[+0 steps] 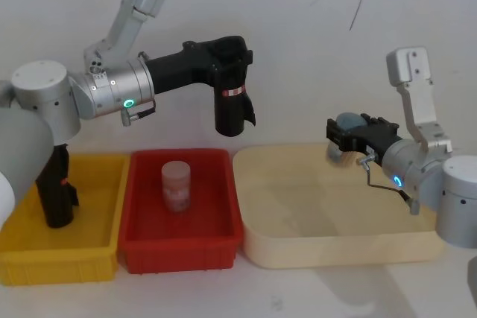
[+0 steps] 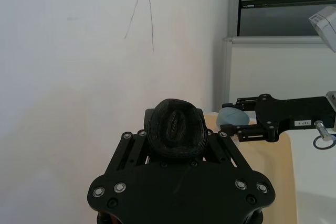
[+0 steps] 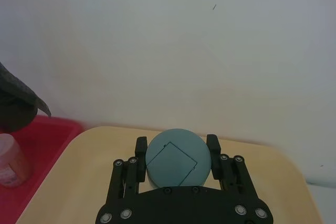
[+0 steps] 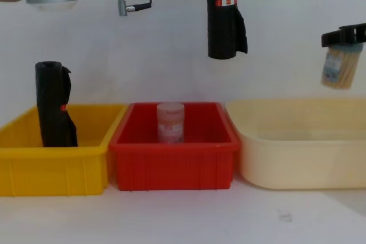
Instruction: Pick up the garbage bag with the one hand and transfer it to the other hand.
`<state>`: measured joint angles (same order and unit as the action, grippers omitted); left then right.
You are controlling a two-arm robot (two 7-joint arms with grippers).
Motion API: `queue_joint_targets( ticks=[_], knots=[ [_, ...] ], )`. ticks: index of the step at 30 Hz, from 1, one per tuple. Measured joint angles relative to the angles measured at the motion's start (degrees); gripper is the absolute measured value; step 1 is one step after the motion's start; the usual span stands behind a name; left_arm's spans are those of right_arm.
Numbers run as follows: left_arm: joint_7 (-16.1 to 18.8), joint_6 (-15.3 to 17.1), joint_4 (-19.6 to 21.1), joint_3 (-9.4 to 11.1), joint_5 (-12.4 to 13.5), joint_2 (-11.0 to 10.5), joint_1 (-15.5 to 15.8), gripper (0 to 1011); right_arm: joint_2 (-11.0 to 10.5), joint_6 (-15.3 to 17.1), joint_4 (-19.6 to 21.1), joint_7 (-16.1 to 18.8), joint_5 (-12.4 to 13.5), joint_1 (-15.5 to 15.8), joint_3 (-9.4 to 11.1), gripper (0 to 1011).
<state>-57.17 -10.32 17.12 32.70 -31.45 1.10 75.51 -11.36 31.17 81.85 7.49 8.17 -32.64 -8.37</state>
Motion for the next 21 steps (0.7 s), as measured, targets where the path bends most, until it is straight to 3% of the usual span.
queue_joint_targets(
  ticks=[10, 15, 21],
  knots=[
    [-2.20, -2.32, -6.10, 0.87, -1.03, 1.96, 2.88, 382, 0.68, 0.27, -0.05, -0.46, -0.65, 0.20, -0.19, 683],
    [-2.68, -2.84, -7.46, 1.07, -1.29, 2.39, 3.48, 382, 0.89, 0.34, -0.10, -0.59, -0.87, 0.25, -0.23, 866],
    [-3.13, -3.31, -8.63, 1.25, -1.49, 2.81, 4.07, 382, 1.01, 0.38, -0.13, -0.67, -0.98, 0.27, -0.26, 991]
  ],
)
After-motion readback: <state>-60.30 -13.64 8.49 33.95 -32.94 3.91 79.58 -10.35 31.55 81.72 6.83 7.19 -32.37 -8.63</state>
